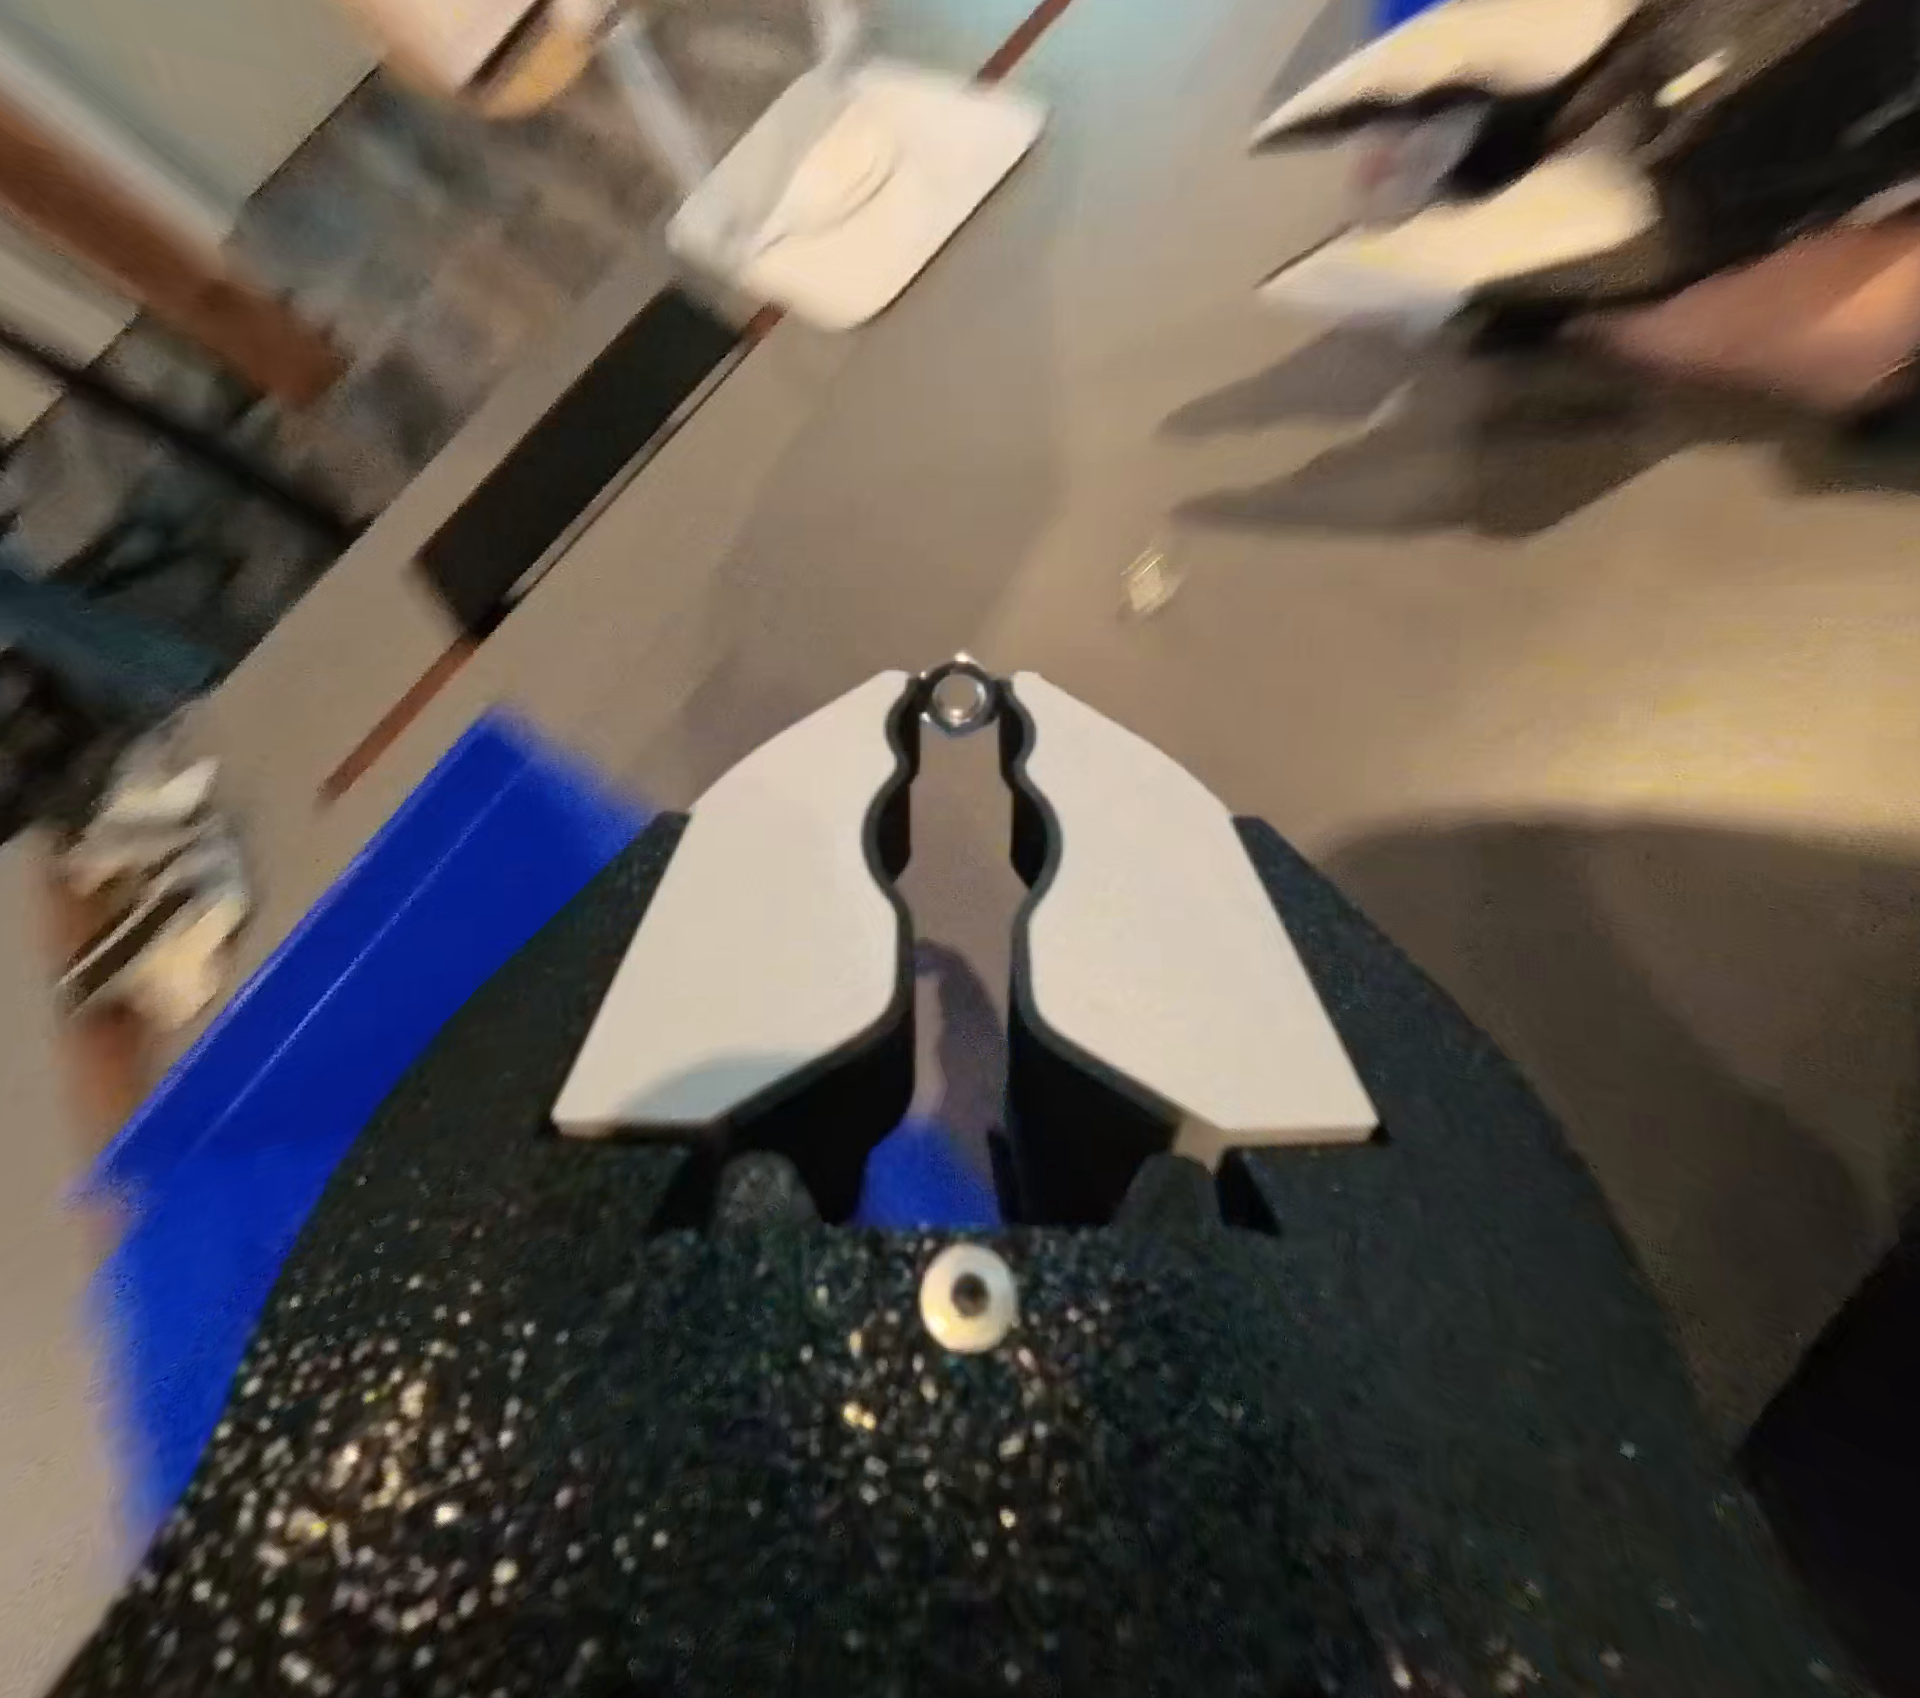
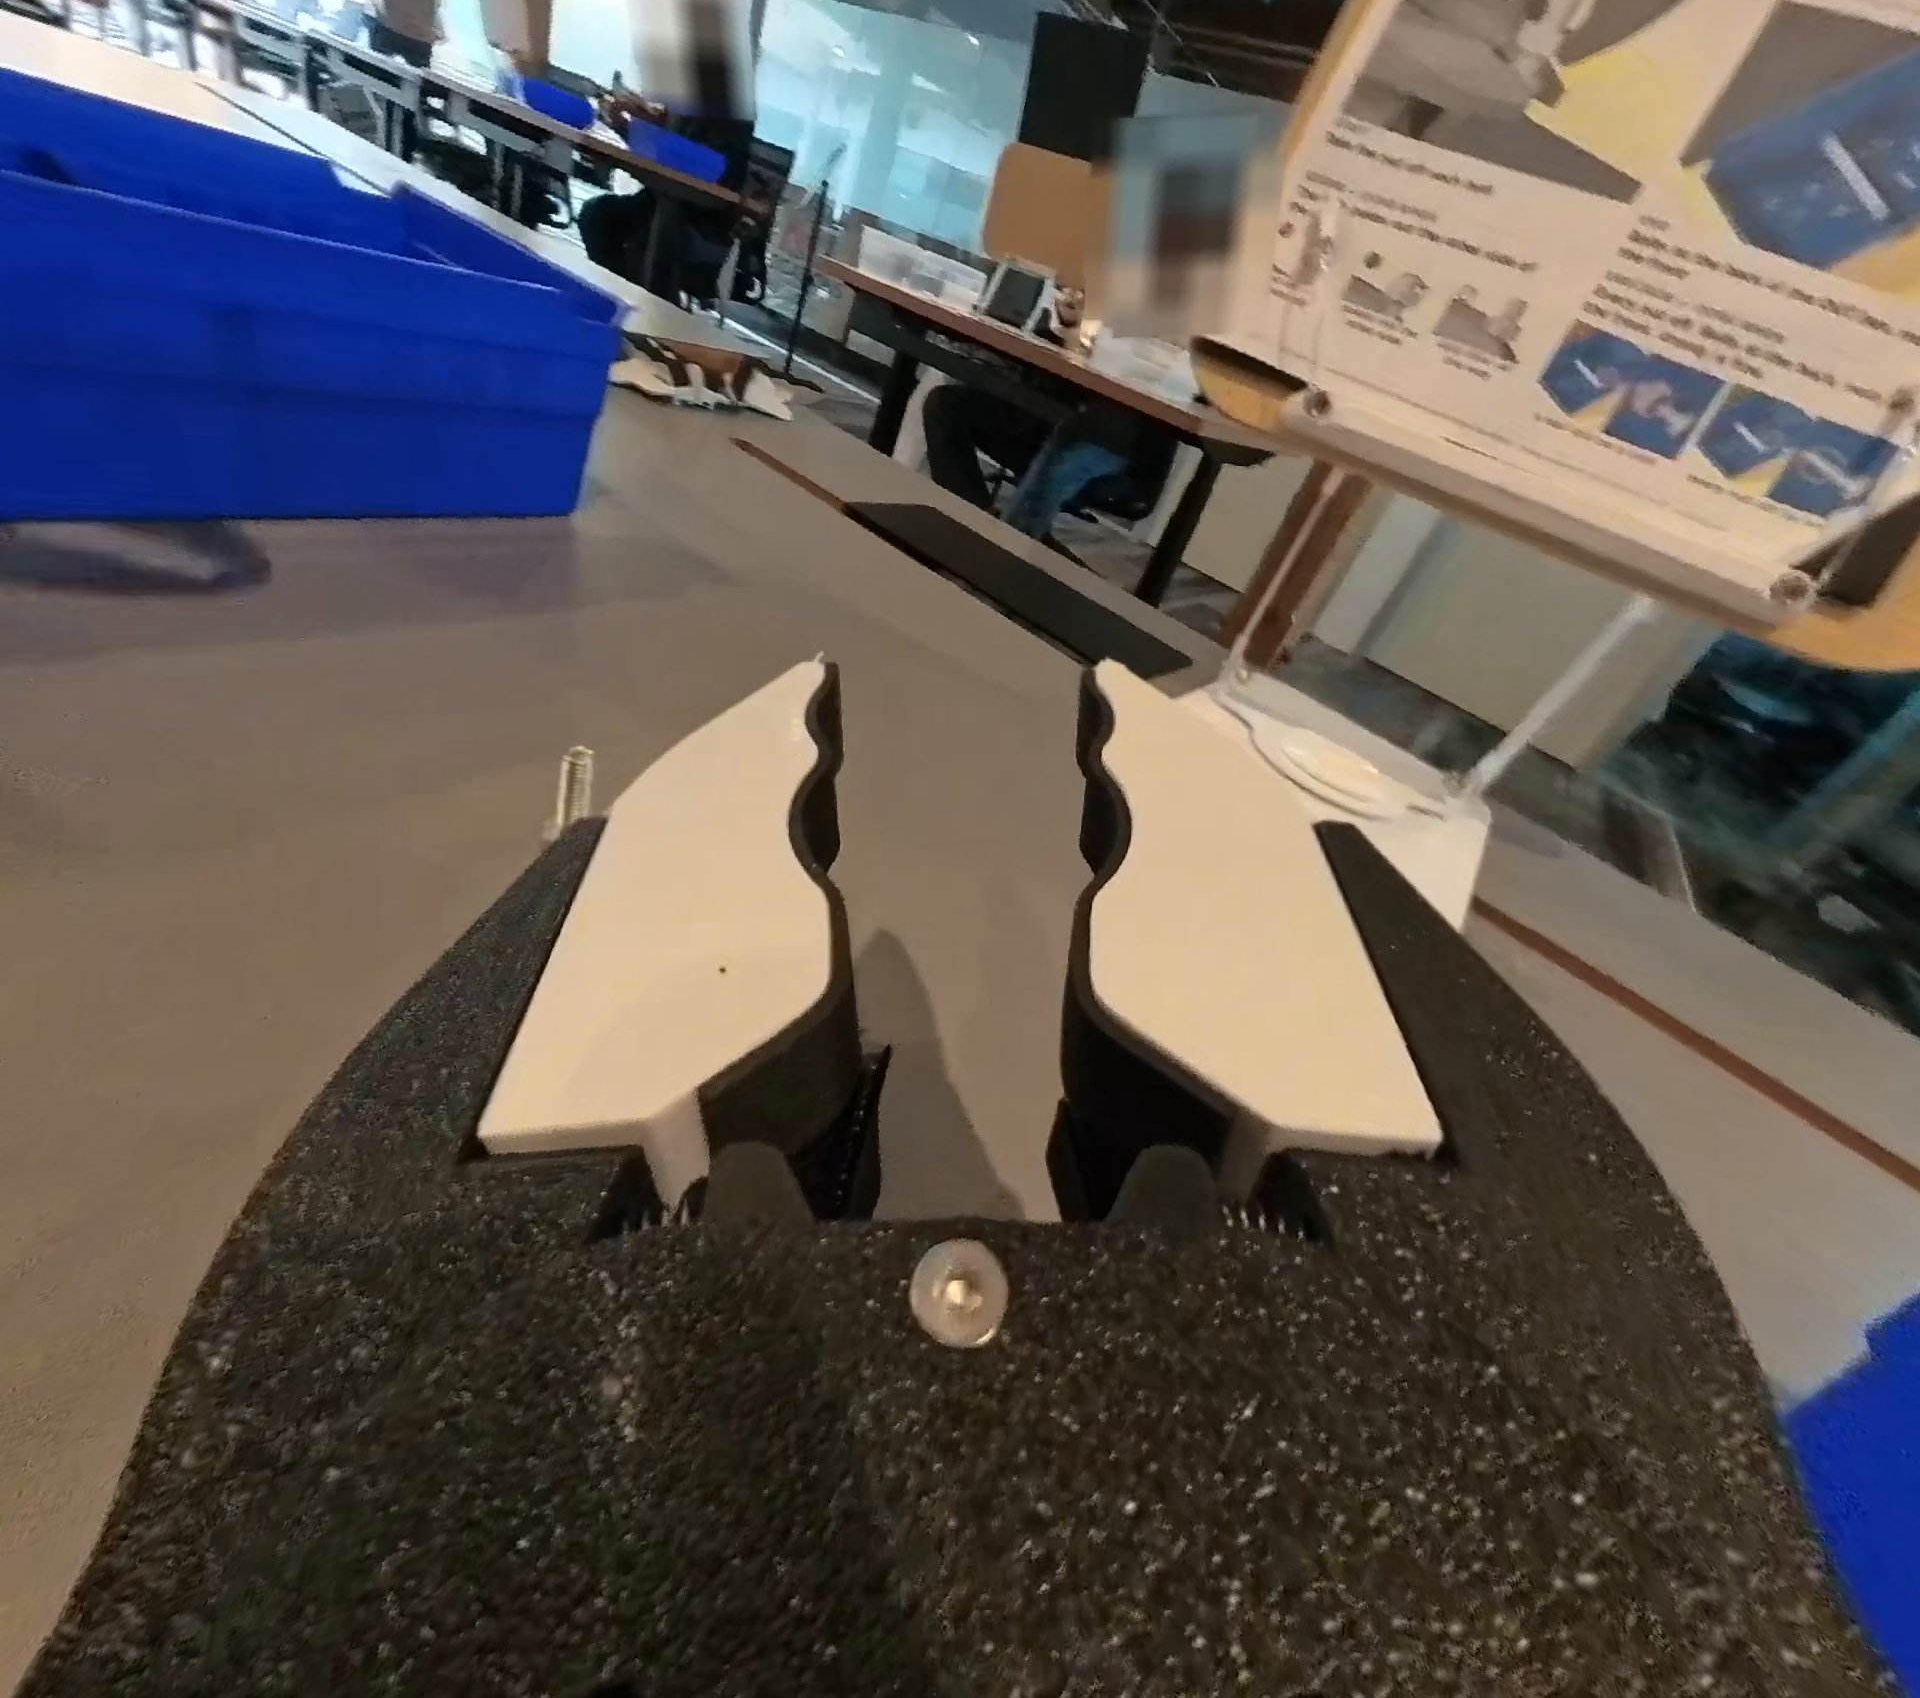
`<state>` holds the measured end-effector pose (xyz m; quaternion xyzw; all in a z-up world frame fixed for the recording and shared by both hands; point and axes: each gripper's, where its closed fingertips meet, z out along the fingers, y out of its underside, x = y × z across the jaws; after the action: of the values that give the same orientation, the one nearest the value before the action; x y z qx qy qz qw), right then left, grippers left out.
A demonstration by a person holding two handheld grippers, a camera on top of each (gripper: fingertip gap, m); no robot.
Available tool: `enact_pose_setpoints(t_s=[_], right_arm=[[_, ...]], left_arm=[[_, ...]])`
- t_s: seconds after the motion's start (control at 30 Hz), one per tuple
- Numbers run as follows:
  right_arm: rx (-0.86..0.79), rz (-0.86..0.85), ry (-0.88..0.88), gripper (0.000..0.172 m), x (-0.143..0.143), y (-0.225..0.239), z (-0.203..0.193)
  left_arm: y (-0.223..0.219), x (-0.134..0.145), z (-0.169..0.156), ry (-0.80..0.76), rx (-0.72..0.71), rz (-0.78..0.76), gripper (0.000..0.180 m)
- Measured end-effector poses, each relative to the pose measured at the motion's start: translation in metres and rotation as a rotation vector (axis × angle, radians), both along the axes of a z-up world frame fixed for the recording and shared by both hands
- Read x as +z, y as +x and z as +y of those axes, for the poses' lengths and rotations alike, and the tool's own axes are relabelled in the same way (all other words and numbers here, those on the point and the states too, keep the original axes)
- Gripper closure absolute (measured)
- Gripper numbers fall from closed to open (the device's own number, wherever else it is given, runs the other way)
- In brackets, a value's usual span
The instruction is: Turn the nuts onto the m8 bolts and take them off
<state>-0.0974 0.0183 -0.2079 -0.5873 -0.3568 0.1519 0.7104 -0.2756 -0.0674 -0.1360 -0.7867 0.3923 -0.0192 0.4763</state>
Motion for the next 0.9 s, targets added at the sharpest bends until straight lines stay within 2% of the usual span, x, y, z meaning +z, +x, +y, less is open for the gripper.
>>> enact_pose_setpoints(t_s=[0.03, 0.1, 0.2, 0.3, 0.43, 0.53, 0.57, 0.7, 0.77, 0.9], right_arm=[[-0.015, 0.006, -0.013, 0.129, -0.001, 0.004, 0.003], [-0.048, 0.023, -0.029, 0.130, 0.000, 0.013, 0.009], [-0.072, 0.041, -0.038, 0.132, 0.002, 0.024, 0.014], [-0.090, 0.053, -0.050, 0.132, 0.002, 0.030, 0.017], [-0.105, 0.052, -0.064, 0.132, 0.001, 0.034, 0.021], [-0.101, 0.054, -0.067, 0.132, 0.001, 0.033, 0.020], [-0.102, 0.052, -0.067, 0.132, 0.000, 0.033, 0.021], [-0.113, 0.072, -0.067, 0.129, 0.002, 0.036, 0.022], [-0.108, 0.087, -0.067, 0.129, 0.003, 0.036, 0.022], [-0.080, 0.083, -0.069, 0.130, 0.001, 0.031, 0.019]], left_arm=[[0.031, -0.007, 0.004, -0.009, -0.065, -0.040, 0.167], [0.071, -0.038, 0.020, -0.057, -0.116, -0.027, 0.167], [0.118, -0.084, 0.038, -0.154, -0.202, -0.011, 0.167], [0.158, -0.115, 0.037, -0.258, -0.314, -0.017, 0.167], [0.178, -0.153, 0.036, -0.341, -0.333, 0.139, 0.167], [0.183, -0.170, 0.034, -0.393, -0.336, 0.178, 0.167], [0.184, -0.173, 0.034, -0.405, -0.342, 0.175, 0.164], [0.184, -0.165, 0.040, -0.298, -0.333, 0.149, 0.120], [0.179, -0.147, 0.049, -0.155, -0.301, 0.094, 0.103], [0.158, -0.098, 0.069, 0.155, -0.226, -0.114, 0.089]])
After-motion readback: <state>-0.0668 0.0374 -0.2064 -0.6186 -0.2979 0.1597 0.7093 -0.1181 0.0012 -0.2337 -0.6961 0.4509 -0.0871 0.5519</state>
